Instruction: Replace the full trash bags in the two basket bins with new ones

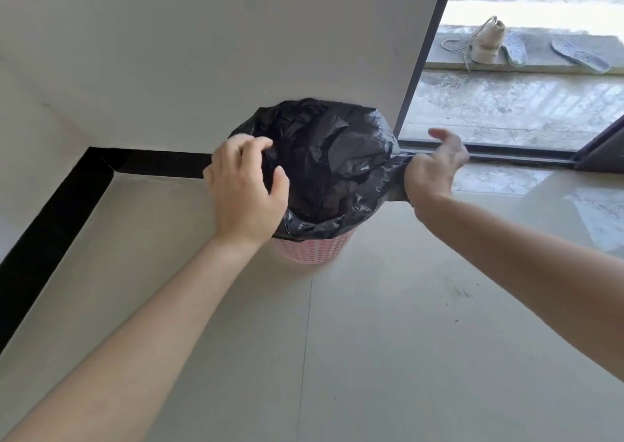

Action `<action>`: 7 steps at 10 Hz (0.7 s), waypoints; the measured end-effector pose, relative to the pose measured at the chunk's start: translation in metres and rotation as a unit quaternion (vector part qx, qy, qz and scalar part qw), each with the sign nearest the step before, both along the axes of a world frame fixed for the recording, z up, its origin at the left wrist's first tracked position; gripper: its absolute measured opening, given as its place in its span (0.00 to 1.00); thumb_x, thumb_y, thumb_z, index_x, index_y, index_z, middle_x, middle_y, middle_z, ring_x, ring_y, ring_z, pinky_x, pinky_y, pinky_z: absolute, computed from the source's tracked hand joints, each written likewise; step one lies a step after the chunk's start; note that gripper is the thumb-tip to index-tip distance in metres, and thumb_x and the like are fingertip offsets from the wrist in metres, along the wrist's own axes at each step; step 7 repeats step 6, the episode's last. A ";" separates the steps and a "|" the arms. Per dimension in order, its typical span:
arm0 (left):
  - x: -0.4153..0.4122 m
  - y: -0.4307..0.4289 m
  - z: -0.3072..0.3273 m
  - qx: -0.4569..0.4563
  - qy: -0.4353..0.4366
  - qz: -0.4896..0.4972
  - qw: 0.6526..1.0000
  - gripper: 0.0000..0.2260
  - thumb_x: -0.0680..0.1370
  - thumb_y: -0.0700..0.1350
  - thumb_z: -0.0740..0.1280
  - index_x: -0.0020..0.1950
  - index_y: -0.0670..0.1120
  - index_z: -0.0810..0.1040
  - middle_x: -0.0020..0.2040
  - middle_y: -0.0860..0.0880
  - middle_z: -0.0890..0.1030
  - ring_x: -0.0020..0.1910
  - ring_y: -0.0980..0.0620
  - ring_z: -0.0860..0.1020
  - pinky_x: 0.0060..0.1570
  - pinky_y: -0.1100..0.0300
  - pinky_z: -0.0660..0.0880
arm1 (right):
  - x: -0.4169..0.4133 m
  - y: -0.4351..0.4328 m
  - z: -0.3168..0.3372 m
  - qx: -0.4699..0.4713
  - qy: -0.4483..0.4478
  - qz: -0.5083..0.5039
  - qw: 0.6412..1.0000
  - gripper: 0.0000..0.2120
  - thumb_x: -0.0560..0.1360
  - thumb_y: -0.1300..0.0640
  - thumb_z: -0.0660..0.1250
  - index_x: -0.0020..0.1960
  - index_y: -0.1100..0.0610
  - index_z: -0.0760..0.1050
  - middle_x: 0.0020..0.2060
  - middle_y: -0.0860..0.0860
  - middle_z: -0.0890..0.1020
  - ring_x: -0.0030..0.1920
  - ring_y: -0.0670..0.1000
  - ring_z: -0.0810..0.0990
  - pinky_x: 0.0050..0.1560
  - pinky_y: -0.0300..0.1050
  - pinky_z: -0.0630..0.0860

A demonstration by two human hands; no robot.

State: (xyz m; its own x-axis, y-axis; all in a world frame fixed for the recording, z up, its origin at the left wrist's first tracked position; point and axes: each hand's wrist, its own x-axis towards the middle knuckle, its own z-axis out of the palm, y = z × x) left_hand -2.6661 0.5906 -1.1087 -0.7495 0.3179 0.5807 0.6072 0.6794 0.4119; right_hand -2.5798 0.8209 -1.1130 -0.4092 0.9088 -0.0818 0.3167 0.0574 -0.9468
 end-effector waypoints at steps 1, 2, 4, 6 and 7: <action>-0.021 0.002 -0.006 -0.115 -0.180 0.039 0.976 0.29 0.74 0.43 0.66 0.75 0.48 0.65 0.78 0.41 0.57 0.77 0.39 0.53 0.70 0.42 0.57 | -0.016 -0.005 0.036 0.129 -0.014 0.056 0.990 0.33 0.66 0.69 0.54 0.66 0.46 0.70 0.72 0.52 0.62 0.71 0.51 0.63 0.74 0.57 0.59; -0.023 0.003 -0.018 -0.143 -0.252 0.068 0.955 0.31 0.75 0.40 0.63 0.78 0.47 0.58 0.80 0.41 0.48 0.78 0.39 0.45 0.74 0.45 0.51 | -0.031 -0.017 0.042 0.239 -0.087 0.152 0.955 0.27 0.75 0.55 0.59 0.74 0.46 0.64 0.78 0.53 0.56 0.77 0.56 0.54 0.76 0.59 0.53; -0.021 0.007 -0.022 -0.110 -0.237 0.064 0.963 0.30 0.74 0.38 0.60 0.77 0.43 0.60 0.80 0.39 0.52 0.78 0.37 0.50 0.75 0.45 0.54 | -0.020 -0.019 -0.003 0.040 -0.231 0.225 0.946 0.41 0.73 0.63 0.62 0.80 0.48 0.46 0.71 0.56 0.68 0.66 0.60 0.72 0.66 0.51 0.72; -0.019 0.009 -0.021 -0.113 -0.231 0.085 0.963 0.28 0.76 0.42 0.61 0.77 0.44 0.61 0.80 0.42 0.52 0.78 0.40 0.50 0.73 0.47 0.58 | -0.021 -0.015 0.004 0.029 -0.247 0.216 0.944 0.45 0.71 0.53 0.70 0.80 0.50 0.47 0.74 0.57 0.63 0.72 0.60 0.66 0.72 0.57 0.67; -0.019 0.009 -0.021 -0.113 -0.231 0.085 0.963 0.28 0.76 0.42 0.61 0.77 0.44 0.61 0.80 0.42 0.52 0.78 0.40 0.50 0.73 0.47 0.58 | -0.021 -0.015 0.004 0.029 -0.247 0.216 0.944 0.45 0.71 0.53 0.70 0.80 0.50 0.47 0.74 0.57 0.63 0.72 0.60 0.66 0.72 0.57 0.67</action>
